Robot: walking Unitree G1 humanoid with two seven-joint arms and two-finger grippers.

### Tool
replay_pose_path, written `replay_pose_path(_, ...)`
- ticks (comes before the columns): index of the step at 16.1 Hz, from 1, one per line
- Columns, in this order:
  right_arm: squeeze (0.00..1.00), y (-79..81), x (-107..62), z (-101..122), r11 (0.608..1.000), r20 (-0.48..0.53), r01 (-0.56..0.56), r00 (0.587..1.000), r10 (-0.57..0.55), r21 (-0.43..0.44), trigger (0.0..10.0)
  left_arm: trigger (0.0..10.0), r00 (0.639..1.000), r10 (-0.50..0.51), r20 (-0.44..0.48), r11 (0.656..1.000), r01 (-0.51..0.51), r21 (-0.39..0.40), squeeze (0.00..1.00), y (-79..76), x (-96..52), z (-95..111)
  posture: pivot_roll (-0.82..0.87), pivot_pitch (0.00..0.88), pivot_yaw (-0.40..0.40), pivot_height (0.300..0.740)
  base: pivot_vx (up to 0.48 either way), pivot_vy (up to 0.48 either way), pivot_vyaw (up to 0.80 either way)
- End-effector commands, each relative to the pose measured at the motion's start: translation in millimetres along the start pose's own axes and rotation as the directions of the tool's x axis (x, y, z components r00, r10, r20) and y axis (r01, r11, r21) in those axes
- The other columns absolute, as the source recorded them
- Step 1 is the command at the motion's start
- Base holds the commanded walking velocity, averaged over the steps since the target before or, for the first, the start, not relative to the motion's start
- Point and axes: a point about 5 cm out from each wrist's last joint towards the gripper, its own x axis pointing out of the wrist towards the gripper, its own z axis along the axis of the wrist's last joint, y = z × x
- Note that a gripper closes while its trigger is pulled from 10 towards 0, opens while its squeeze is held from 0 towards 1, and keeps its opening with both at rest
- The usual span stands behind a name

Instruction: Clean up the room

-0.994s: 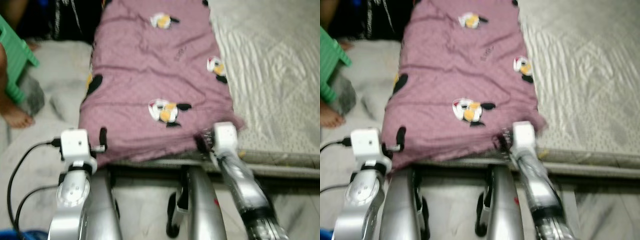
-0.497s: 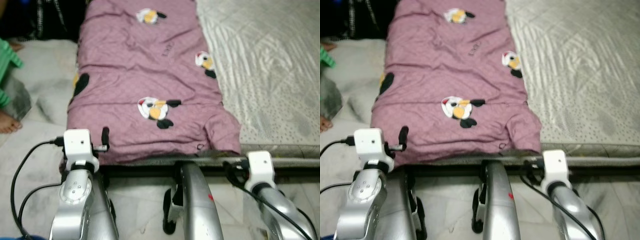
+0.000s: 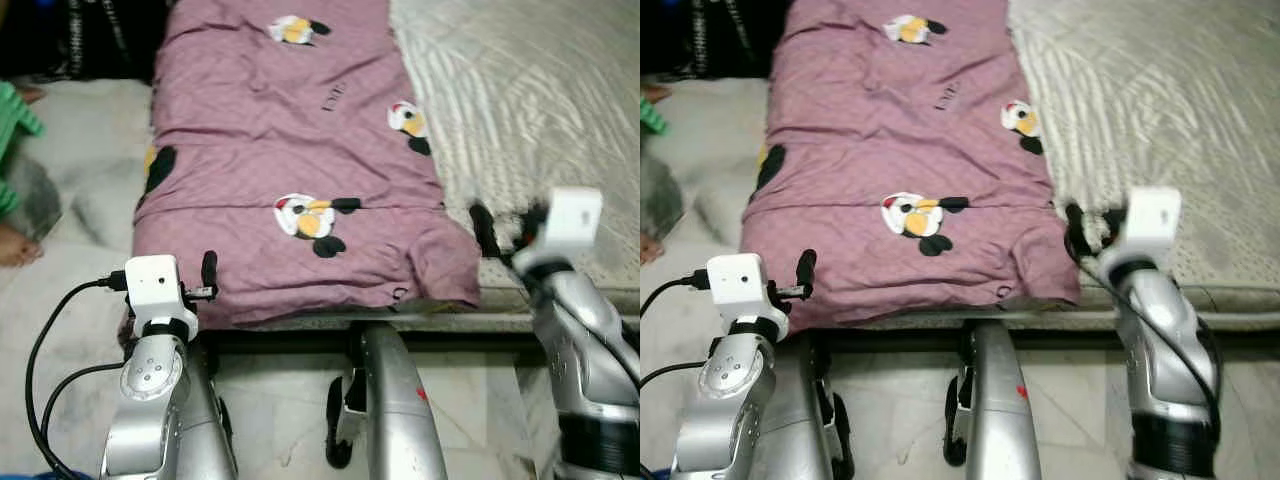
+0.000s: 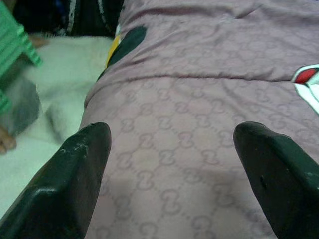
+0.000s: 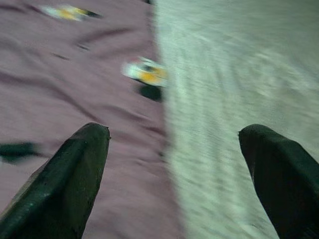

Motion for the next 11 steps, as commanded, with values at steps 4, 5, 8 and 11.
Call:
replay_pose_path(4,0.00,9.8,-1.8,-51.6,0.999,-0.239,-0.026,0.971,0.019,-0.027,10.0,10.0,0.997,-0.037,-0.061,0.999,0.035,-0.031,0.00,-2.9,2.1,-9.2,0.01,0.217,-0.108,0.556,0.000,0.000,0.00)
replay_pose_path(5,0.00,8.7,0.6,-55.3,0.999,-0.250,0.000,0.968,-0.010,-0.041,10.0,10.0,0.997,-0.043,-0.064,0.999,0.040,-0.035,0.00,-3.5,2.6,-9.4,0.02,0.214,-0.105,0.556,0.000,0.000,0.00)
replay_pose_path(8,0.00,3.5,6.3,-65.4,0.989,-0.260,0.104,0.957,-0.128,-0.105,10.0,10.0,0.996,-0.047,-0.074,0.998,0.044,-0.041,0.00,-3.5,4.3,-10.1,0.02,0.209,-0.103,0.556,0.000,0.000,0.00)
replay_pose_path(11,0.00,-2.0,-3.4,-85.8,0.981,-0.366,0.108,0.916,-0.162,-0.162,10.0,10.0,0.996,-0.045,-0.082,0.998,0.041,-0.048,0.00,-3.6,4.3,-10.9,0.03,0.209,-0.105,0.556,0.000,0.000,0.00)
